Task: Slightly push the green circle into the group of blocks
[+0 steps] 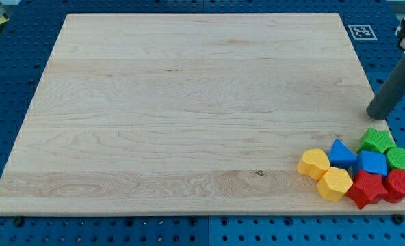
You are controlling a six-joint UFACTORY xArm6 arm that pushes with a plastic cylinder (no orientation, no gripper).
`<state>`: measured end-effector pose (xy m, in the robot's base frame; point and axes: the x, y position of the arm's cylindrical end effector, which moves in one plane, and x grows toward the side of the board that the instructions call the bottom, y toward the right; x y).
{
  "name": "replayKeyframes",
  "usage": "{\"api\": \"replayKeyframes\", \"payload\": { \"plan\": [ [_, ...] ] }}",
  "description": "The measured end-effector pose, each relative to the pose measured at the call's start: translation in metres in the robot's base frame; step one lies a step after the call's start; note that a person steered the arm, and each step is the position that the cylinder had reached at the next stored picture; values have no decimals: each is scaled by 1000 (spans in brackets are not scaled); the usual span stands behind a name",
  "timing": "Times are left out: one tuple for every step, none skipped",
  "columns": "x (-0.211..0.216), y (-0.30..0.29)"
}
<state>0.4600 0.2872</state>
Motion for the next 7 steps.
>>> {"api": "replayKeyframes", "payload": {
  "plan": [
    [18, 21],
    [58, 47],
    [78, 58],
    [83, 58],
    [85, 55],
    [102, 38],
    [115, 25]
  ]
}}
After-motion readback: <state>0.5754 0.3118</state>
